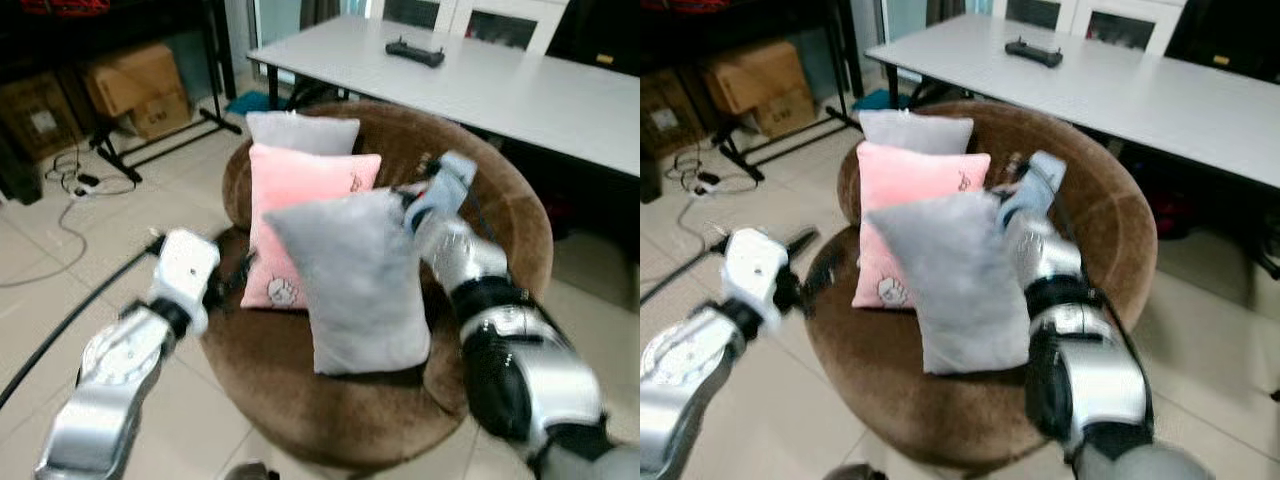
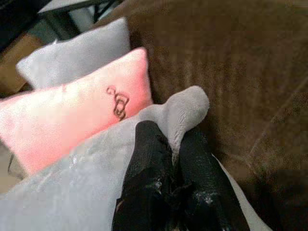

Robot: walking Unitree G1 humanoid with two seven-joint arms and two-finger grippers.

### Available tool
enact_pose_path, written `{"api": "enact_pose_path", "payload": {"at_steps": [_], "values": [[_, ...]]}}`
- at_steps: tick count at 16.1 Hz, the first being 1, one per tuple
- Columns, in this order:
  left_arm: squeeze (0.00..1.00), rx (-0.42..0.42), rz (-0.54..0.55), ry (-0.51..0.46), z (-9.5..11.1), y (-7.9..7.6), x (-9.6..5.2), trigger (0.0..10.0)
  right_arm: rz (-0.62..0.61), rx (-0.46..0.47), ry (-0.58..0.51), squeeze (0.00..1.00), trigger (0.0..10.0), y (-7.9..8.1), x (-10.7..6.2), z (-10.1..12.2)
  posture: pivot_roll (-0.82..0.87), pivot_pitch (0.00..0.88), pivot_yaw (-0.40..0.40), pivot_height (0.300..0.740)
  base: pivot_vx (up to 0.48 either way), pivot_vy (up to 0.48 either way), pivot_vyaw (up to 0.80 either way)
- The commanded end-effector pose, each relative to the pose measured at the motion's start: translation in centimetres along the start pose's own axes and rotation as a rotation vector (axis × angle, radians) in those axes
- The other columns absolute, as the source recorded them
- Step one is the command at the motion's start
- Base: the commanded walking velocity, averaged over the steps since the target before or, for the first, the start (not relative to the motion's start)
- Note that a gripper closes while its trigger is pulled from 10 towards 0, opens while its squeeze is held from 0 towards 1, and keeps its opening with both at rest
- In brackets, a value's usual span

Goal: Move the pillow to the sofa from floor

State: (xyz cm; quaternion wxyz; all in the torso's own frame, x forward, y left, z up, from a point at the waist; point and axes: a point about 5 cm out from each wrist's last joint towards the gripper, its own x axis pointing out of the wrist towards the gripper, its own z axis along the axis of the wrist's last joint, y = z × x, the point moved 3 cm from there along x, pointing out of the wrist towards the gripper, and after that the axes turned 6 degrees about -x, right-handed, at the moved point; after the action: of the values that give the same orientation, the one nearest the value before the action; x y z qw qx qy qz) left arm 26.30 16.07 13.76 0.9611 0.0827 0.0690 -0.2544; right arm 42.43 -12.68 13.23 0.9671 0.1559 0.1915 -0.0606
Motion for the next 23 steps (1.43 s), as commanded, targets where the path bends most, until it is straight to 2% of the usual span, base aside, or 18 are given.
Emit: {"api": "enact_pose_path", "payload": {"at_steps": [1,4,7,9,10,12,13,16,18,20,22,23], "values": [[0.00,-0.034,-0.076,0.009,0.2,-0.9,-0.3,10.0,-0.040,0.039,-0.007,0.00,10.0,-0.3,0.2,0.3,0.15,0.000,-0.031,0.740,0.000,0.000,0.00],[0.00,-0.102,-0.145,0.039,-0.2,-1.0,-1.0,10.0,-0.140,0.092,-0.005,0.00,10.0,-0.9,0.3,0.8,0.15,0.000,-0.034,0.740,0.000,0.000,0.00],[0.00,-0.135,-0.186,0.095,-0.9,-0.9,-1.9,10.0,-0.232,0.093,-0.026,0.00,10.0,-2.0,0.3,1.1,0.15,0.000,-0.034,0.740,0.000,0.000,0.00],[0.00,-0.141,-0.193,0.092,-0.9,-0.8,-2.0,10.0,-0.212,0.140,-0.066,0.00,10.0,-1.9,0.3,1.9,0.16,0.000,-0.033,0.740,0.000,0.000,0.00],[0.00,-0.146,-0.194,0.095,-1.1,-0.6,-2.1,10.0,-0.121,0.223,-0.123,1.00,10.0,-1.2,0.3,3.1,0.16,0.000,-0.033,0.740,0.000,0.000,0.00],[0.00,-0.146,-0.188,0.100,-1.6,-0.2,-2.2,10.0,-0.089,0.278,-0.174,1.00,10.0,-1.2,0.2,4.1,0.15,0.000,-0.034,0.740,0.000,0.000,0.00],[0.00,-0.145,-0.183,0.103,-1.9,0.0,-2.2,10.0,-0.098,0.274,-0.198,1.00,10.0,-1.4,0.1,4.6,0.15,0.000,-0.034,0.740,0.000,0.000,0.00],[0.00,-0.146,-0.170,0.111,-3.2,0.7,-2.0,10.0,-0.014,0.298,-0.280,1.00,10.0,-0.9,-0.1,6.3,0.15,0.000,-0.038,0.740,0.000,0.000,0.00],[0.00,-0.114,-0.078,0.063,-3.6,2.1,-1.6,10.0,0.064,0.105,-0.379,1.00,10.0,-0.1,-0.6,8.2,0.16,0.000,-0.048,0.740,0.000,0.000,0.00],[0.00,-0.080,0.005,-0.003,-2.9,2.8,-1.1,10.0,0.117,0.039,-0.428,1.00,10.0,0.1,-0.8,8.9,0.16,0.000,-0.067,0.740,0.000,0.000,0.00],[0.00,-0.066,0.059,-0.073,-1.4,2.4,-0.3,10.0,0.211,-0.047,-0.482,1.00,10.0,0.4,-1.3,8.8,0.13,0.000,-0.062,0.740,0.000,0.000,0.00],[0.00,-0.052,0.089,-0.110,-0.4,1.3,0.3,10.0,0.254,-0.189,-0.495,1.00,10.0,0.1,-1.6,7.5,0.12,0.000,-0.056,0.740,0.000,0.000,0.00]]}}
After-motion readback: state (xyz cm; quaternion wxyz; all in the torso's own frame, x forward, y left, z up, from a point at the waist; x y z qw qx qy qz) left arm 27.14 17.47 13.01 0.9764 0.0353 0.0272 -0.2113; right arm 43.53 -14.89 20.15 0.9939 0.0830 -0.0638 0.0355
